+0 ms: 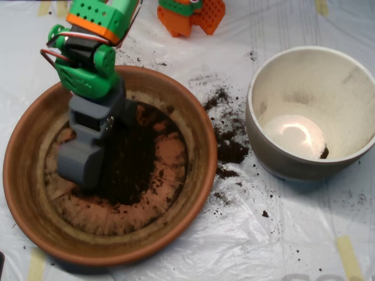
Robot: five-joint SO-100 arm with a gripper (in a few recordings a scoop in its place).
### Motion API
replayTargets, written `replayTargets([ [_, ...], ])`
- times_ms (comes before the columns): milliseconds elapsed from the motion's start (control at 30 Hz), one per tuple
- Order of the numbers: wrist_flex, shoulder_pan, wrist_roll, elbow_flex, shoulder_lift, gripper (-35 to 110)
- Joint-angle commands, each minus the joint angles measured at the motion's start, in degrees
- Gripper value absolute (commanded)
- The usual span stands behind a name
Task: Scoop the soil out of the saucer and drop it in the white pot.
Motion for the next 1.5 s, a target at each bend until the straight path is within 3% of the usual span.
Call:
replayTargets([
  [0,0.62,-0.88,-0.88,-3.69,0.88,42],
  [100,1.32,-0.7,-0.62,-4.13,0.26,30],
  [533,0.62,1.32,-1.14,-4.39,0.7,0],
  [1467,15.73,-13.01,3.52,-15.82,22.06,-1],
])
